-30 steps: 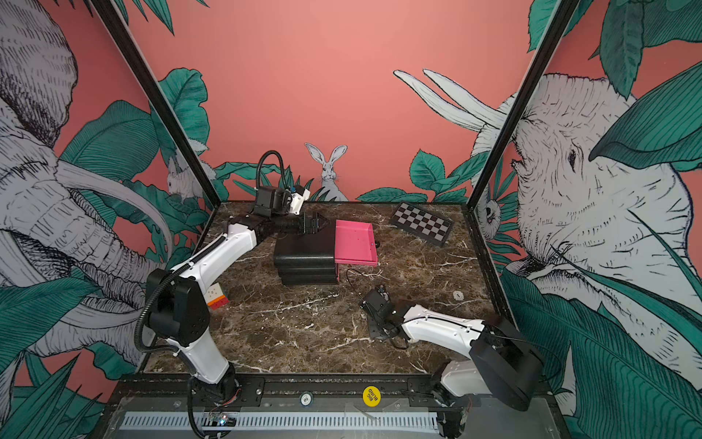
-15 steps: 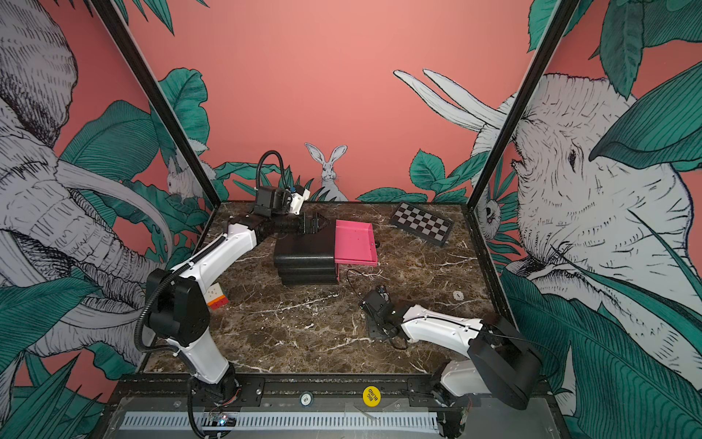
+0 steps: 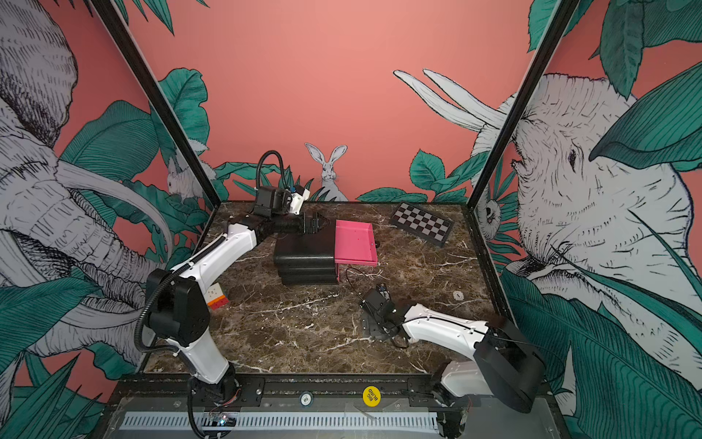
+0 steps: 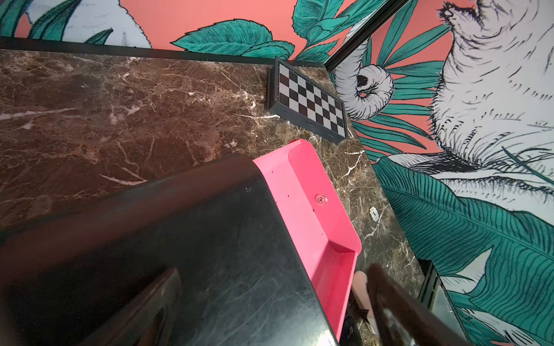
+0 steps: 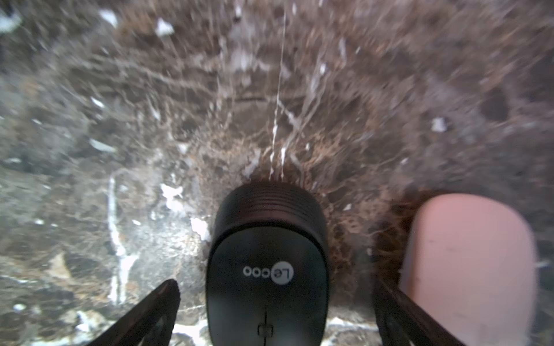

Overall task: Take the mice out of the drawer
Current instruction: Place the mouse at the center of the board, then close the drawer of the storage box.

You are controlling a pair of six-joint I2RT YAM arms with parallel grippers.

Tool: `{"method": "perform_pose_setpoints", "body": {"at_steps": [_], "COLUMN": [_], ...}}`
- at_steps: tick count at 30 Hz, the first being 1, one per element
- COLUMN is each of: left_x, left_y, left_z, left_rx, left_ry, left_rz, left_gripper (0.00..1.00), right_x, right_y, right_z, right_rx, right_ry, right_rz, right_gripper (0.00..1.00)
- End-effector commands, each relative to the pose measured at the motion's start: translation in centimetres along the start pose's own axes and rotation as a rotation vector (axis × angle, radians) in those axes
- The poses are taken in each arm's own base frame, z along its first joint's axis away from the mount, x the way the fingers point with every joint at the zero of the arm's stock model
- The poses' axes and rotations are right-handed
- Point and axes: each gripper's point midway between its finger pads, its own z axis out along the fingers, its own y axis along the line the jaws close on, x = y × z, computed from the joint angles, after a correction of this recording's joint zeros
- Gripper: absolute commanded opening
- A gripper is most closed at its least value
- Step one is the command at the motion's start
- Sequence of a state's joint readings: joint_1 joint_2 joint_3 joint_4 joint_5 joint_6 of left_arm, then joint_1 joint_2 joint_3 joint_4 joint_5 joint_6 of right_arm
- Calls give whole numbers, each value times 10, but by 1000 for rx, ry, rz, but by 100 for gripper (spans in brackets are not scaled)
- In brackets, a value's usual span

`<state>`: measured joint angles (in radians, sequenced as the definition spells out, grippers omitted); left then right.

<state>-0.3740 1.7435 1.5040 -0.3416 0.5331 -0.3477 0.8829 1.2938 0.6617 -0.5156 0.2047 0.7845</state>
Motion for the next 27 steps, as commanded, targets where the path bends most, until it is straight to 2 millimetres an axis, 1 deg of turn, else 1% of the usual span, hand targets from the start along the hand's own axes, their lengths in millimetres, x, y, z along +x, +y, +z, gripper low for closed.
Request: {"method": "perform_pose_setpoints", "body": {"at_steps": [1,5,8,11,14,17,18,20,22,23,25,27], "left_x": [22,17,14,9,6,5,5,-2,-15,-22,-29,-30], "left_y": [19,17,16,15,16,16,16,14,14,17,27,39], "left_z": [1,-1,-1,-4,-4,-5,-6,-13,-25,-32,-46,-59], "left_rx": [-75,-78,-80,-83,-89,-95,-102,-107,-110,-127,-186,-273], "left_ry": [78,72,66,52,46,43,46,27,-15,-34,-50,-36], "left_rz": [-68,-64,-63,-55,-55,-53,-48,-40,-42,-42,-33,-11], "left_gripper": [99,99,99,99,99,99,99,99,99,99,99,99], "right_x": [-25,-52,-79,-104,-131,-160,-166,-182,-190,-192,-194,-195], "right_y": [-4,-8,-14,-27,-36,-42,-43,-45,-46,-45,-44,-39], "right_z": [-27,-58,-83,-97,-98,-94,-92,-89,-84,-80,-70,-57], "right_rx": [24,35,78,128,85,-40,-78,-145,-171,-178,-165,-174], "right_ry": [-94,-201,-298,-351,-377,-406,-405,-405,-374,-341,-266,-202], "right_rz": [6,28,39,89,200,332,366,412,430,427,412,397], "right_gripper": [99,99,98,99,99,99,99,99,99,99,99,98]}}
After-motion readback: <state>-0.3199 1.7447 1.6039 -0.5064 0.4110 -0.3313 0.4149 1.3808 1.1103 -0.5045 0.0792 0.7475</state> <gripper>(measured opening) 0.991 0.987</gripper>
